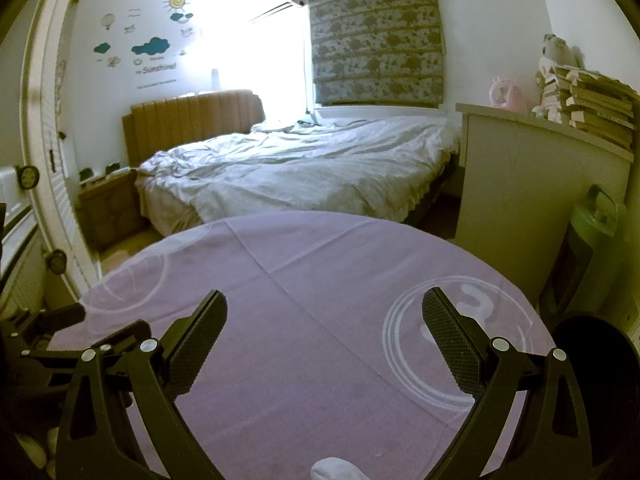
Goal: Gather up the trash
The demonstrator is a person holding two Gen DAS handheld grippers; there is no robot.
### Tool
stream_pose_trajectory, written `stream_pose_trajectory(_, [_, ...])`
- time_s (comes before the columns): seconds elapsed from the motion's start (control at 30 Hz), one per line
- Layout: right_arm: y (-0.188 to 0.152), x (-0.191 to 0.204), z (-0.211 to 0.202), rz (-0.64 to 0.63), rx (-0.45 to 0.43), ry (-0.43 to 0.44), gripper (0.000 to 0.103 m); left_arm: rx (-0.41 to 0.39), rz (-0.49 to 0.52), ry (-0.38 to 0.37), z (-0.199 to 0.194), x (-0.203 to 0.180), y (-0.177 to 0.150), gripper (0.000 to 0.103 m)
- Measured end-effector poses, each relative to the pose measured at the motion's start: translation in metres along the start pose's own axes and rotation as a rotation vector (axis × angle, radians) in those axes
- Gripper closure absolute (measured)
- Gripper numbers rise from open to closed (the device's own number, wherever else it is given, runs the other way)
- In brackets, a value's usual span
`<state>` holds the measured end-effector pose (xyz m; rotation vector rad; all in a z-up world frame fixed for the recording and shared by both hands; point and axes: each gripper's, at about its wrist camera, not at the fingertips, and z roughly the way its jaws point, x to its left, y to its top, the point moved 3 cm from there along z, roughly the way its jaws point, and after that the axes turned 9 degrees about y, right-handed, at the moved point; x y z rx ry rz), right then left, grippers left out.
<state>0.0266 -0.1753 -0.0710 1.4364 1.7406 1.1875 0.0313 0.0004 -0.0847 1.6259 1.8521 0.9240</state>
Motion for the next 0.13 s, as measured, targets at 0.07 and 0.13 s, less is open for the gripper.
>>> stream_pose_trajectory(0.07, [0.0004,-0.0004,0.0,0.0,-0.001,-0.001,0.007,0.004,-0.005,-0.002,-0.0005,0.0001,-0.0012,0.005])
stream_pose_trajectory(0.13, [0.0004,0.0,0.0001,0.0,0.0,-0.001,0.007,0.005,-0.007,-0.004,-0.0012,-0.0007,-0.0011,0.005])
